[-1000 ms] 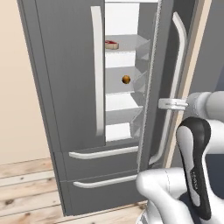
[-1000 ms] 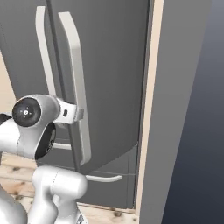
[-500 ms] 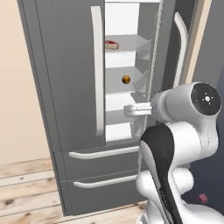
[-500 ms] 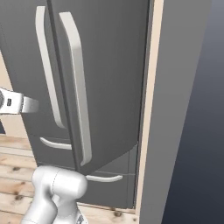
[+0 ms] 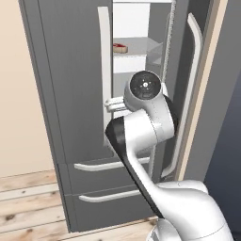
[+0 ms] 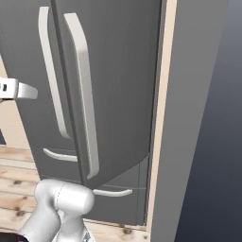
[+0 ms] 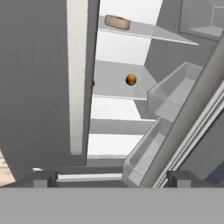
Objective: Open the fridge, remove the mango, bell pepper, and steak, and place them on any counter.
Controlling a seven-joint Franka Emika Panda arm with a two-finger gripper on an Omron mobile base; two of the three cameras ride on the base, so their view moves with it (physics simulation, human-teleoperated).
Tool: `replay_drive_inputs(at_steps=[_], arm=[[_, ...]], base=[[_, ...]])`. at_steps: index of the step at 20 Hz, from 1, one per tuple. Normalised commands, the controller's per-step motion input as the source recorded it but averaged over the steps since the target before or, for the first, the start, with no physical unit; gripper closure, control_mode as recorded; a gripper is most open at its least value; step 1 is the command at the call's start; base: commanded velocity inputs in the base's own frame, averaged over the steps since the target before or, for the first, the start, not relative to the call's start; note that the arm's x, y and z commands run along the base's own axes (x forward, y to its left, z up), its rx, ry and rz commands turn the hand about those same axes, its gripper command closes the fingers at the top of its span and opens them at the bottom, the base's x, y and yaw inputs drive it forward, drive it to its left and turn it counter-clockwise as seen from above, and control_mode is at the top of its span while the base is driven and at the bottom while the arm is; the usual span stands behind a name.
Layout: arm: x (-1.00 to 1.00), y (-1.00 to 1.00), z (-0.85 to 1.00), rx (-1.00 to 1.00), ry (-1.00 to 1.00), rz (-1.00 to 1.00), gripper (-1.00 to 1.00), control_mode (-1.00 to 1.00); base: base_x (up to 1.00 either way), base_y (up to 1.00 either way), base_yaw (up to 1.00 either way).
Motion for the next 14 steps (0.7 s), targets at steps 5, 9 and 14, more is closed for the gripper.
replay_drive_inputs(at_steps=[5, 9, 14], arm=[[0.77, -0.26, -0.21, -0.09, 0.00, -0.07, -1.00, -1.00], [0.70, -0.13, -0.28, -0.06, 0.00, -0.02, -1.00, -1.00], [0.77, -0.05, -0.28, -0.06, 0.00, -0.02, -1.00, -1.00]], base=[[0.00, 0.00, 0.00], [0.00, 0.00, 0.00], [0.00, 0.00, 0.00]])
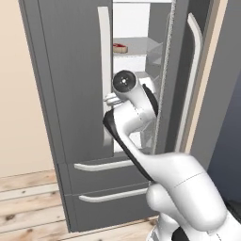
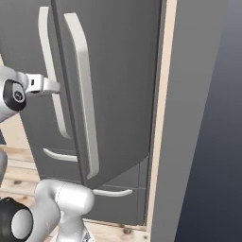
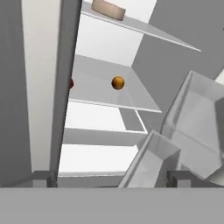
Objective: Open the fridge, remove the mango, bell pepper, and steak, and place them on any counter.
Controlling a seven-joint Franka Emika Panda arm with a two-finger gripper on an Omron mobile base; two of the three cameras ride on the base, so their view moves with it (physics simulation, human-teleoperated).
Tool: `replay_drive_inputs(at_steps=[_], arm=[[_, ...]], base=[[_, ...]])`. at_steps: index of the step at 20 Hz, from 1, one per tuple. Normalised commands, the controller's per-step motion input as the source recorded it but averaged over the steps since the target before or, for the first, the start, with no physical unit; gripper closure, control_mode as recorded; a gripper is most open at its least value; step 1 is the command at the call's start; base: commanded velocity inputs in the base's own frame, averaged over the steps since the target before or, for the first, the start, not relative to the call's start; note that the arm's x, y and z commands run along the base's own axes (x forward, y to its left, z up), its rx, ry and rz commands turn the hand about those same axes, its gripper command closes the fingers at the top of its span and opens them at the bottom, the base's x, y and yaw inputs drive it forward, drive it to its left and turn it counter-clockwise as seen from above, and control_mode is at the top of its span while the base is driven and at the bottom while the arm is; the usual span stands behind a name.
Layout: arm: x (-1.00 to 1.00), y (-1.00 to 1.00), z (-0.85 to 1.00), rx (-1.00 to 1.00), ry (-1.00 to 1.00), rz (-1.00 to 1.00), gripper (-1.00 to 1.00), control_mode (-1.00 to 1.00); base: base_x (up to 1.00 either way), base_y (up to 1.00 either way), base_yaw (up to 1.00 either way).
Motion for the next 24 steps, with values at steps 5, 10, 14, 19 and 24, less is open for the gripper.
replay_drive_inputs(at_steps=[5, 10, 14, 19, 24], arm=[[0.70, 0.00, -0.21, -0.07, 0.00, -0.03, -1.00, -1.00], [0.46, -0.23, -0.12, -0.05, 0.00, -0.07, -1.00, -1.00], [0.28, -0.42, -0.10, -0.05, 0.00, -0.08, -1.00, -1.00], [0.07, -0.52, -0.11, -0.06, 0.00, -0.07, -1.00, -1.00], [-0.72, -0.85, -0.13, -0.03, 0.00, -0.11, -1.00, -1.00]], base=[[0.00, 0.00, 0.00], [0.00, 0.00, 0.00], [0.00, 0.00, 0.00], [0.00, 0.00, 0.00], [0.00, 0.00, 0.00]])
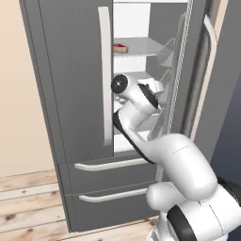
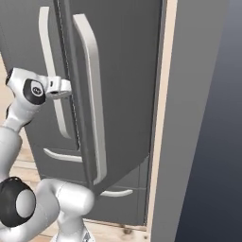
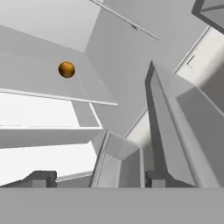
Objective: Open the fridge, remove the mango, bell pepper, and steak, and place them on any counter.
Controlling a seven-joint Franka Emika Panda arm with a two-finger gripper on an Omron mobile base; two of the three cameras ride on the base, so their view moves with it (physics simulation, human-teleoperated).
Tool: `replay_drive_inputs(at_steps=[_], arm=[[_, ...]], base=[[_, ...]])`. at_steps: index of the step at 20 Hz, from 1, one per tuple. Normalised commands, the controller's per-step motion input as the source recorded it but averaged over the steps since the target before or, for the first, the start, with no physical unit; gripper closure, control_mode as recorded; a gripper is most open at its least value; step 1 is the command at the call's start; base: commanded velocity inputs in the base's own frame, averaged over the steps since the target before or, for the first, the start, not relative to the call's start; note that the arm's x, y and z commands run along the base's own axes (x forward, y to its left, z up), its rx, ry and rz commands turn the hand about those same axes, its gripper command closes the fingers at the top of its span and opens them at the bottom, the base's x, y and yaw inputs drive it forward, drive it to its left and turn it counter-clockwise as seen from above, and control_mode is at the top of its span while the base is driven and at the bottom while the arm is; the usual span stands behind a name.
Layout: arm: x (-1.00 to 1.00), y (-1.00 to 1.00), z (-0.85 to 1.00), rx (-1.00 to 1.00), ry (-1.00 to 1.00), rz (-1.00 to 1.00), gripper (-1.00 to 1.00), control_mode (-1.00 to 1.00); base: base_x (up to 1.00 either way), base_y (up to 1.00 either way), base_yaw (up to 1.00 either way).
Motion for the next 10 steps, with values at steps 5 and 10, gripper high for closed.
replay_drive_inputs(at_steps=[5, 10], arm=[[-1.00, -1.00, -0.07, 0.00, 0.00, -0.16, -1.00, -1.00], [-1.00, -1.00, 0.00, 0.00, -0.01, -0.16, -1.00, -1.00]], base=[[0.00, 0.00, 0.00], [0.00, 0.00, 0.00]])
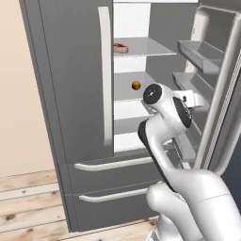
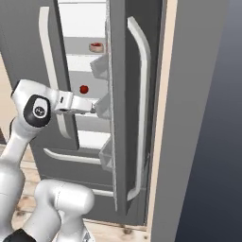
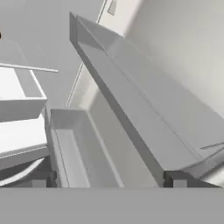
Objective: Open the fridge, remove the mango, bell pepper, and steak, and place them on any counter.
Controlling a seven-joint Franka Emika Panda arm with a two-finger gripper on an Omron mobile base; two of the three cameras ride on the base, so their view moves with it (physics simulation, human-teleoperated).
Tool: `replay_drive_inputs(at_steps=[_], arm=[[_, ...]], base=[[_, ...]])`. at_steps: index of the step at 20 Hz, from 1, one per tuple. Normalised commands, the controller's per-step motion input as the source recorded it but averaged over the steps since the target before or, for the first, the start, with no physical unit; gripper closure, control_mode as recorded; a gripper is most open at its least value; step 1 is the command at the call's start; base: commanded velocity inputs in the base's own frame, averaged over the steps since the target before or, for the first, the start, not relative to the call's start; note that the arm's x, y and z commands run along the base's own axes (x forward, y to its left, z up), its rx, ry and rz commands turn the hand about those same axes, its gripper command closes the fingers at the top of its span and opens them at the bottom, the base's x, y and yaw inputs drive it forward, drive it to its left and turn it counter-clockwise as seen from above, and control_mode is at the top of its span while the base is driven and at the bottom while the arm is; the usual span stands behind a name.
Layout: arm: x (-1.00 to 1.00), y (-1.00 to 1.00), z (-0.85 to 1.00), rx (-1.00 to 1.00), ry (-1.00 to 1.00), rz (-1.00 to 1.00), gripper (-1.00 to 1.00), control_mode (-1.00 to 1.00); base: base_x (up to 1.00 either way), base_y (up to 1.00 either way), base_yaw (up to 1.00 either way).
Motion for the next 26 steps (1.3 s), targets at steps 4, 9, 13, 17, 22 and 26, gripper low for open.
replay_drive_inputs(at_steps=[4, 9, 13, 17, 22, 26], arm=[[-0.88, -0.92, 0.00, 0.00, -0.04, -0.13, -1.00, -1.00], [-0.74, 0.49, 0.02, 0.06, -0.04, -0.01, -1.00, -1.00], [-0.36, 1.00, 0.27, 0.14, 0.00, 0.06, -1.00, -1.00], [-0.02, 1.00, 0.54, 0.26, 0.01, 0.08, -1.00, -1.00], [0.26, 0.93, 0.59, 0.37, 0.05, 0.08, -1.00, -1.00], [0.25, 0.73, 0.26, 0.33, 0.07, 0.08, -1.00, -1.00]], base=[[0.00, 0.00, 0.00], [0.00, 0.00, 0.00], [0.00, 0.00, 0.00], [0.00, 0.00, 0.00], [0.00, 0.00, 0.00], [0.00, 0.00, 0.00]])
